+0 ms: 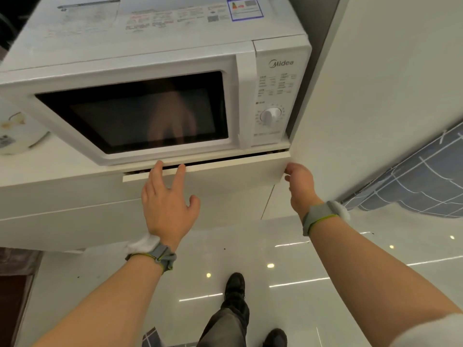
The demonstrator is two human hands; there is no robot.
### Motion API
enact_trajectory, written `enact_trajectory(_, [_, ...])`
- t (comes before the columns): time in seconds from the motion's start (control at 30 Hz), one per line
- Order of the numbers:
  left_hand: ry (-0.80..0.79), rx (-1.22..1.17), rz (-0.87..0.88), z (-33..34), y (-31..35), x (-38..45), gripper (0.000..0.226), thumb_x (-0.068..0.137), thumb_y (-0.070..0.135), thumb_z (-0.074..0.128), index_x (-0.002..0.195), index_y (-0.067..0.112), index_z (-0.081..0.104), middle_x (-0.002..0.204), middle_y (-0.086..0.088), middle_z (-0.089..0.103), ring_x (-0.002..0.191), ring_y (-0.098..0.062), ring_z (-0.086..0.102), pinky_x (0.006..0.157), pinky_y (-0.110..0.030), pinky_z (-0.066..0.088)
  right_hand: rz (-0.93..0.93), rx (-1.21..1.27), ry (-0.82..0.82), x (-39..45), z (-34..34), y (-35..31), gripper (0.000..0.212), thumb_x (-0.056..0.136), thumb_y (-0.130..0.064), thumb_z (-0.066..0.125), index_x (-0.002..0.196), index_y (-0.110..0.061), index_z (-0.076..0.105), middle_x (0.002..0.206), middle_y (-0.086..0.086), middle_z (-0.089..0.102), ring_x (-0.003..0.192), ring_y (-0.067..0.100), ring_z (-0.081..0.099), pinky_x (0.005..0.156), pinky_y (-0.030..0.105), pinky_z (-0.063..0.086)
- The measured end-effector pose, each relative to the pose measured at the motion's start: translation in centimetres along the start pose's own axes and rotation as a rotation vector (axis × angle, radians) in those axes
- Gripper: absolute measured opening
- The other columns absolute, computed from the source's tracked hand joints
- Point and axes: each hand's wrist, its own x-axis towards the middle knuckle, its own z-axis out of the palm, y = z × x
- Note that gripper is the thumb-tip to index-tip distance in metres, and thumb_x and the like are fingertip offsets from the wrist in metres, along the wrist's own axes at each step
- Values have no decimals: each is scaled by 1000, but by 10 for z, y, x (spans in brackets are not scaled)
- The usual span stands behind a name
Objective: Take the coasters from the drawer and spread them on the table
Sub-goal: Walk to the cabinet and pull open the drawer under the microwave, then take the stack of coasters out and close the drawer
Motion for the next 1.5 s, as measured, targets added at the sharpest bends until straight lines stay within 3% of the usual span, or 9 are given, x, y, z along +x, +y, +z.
enact_trajectory(0.1, [0, 8, -2, 1, -2, 1, 77, 81, 33, 68, 154, 26, 45, 166, -21, 23, 147, -43, 34, 118, -56, 32, -67, -11, -10, -10, 0, -6, 34, 81, -25, 48, 103, -17, 72, 119, 4, 71, 113, 25, 61, 80, 28, 42])
enact_trajectory(0.23, [29, 12, -31, 0, 3, 8, 72, 75, 29, 68, 145, 26, 52, 159, -21, 32, 138, -44, 41, 110, -55, 38, -106, -19, -49, -15, -2, -7, 27, 92, -27, 42, 92, -27, 69, 105, -6, 68, 111, 20, 58, 92, 34, 40])
enact_trajectory(0.43, [39, 63, -50, -2, 8, 16, 58, 70, 26, 67, 128, 27, 60, 150, -17, 41, 121, -42, 48, 95, -49, 39, -157, -140, -98, -18, -6, -6, 49, 97, -65, 43, 123, -28, 58, 124, -6, 62, 115, 14, 56, 100, 35, 41])
enact_trajectory(0.63, [-22, 143, -19, 0, 12, -23, 43, 69, 27, 69, 111, 19, 61, 155, -20, 41, 109, -39, 54, 89, -46, 37, -296, -372, -16, -44, -13, 6, 39, 98, -43, 47, 84, -7, 54, 76, 1, 51, 69, 18, 46, 62, 35, 37])
enact_trajectory(0.73, [-9, 171, -1, 1, 6, -74, 41, 71, 29, 69, 110, 16, 60, 155, -19, 45, 111, -39, 53, 87, -46, 35, -309, -350, 61, -78, -28, 34, 33, 92, -35, 46, 70, -12, 36, 66, 1, 36, 63, 18, 32, 61, 38, 31])
enact_trajectory(0.93, [-11, 200, 22, -12, -1, -150, 40, 77, 32, 69, 114, 19, 62, 146, -13, 54, 111, -36, 53, 87, -47, 35, -307, -437, 5, -140, -74, 66, 35, 94, -36, 45, 66, -19, 34, 60, -6, 32, 57, 13, 29, 60, 38, 32])
enact_trajectory(1.2, [-25, 183, 29, -29, 0, -199, 41, 80, 40, 55, 115, 20, 63, 120, -6, 66, 105, -32, 55, 85, -46, 35, -353, -655, 2, -177, -108, 82, 36, 94, -52, 49, 83, -22, 63, 73, -4, 64, 72, 16, 60, 67, 36, 49])
enact_trajectory(1.37, [-7, 148, 47, -41, -6, -189, 32, 86, 45, 49, 98, 21, 67, 90, -1, 70, 90, -30, 55, 81, -44, 33, -645, -1038, 40, -174, -86, 61, 17, 90, -35, 53, 88, -24, 65, 89, -3, 65, 80, 26, 63, 81, 40, 51])
enact_trajectory(1.5, [-31, 35, 113, -47, -33, -165, 29, 91, 47, 42, 96, 24, 60, 81, 7, 71, 88, -26, 57, 80, -42, 33, -800, -1219, -19, -169, -34, 43, 21, 88, -28, 56, 90, -13, 69, 93, 11, 65, 84, 37, 64, 74, 42, 52])
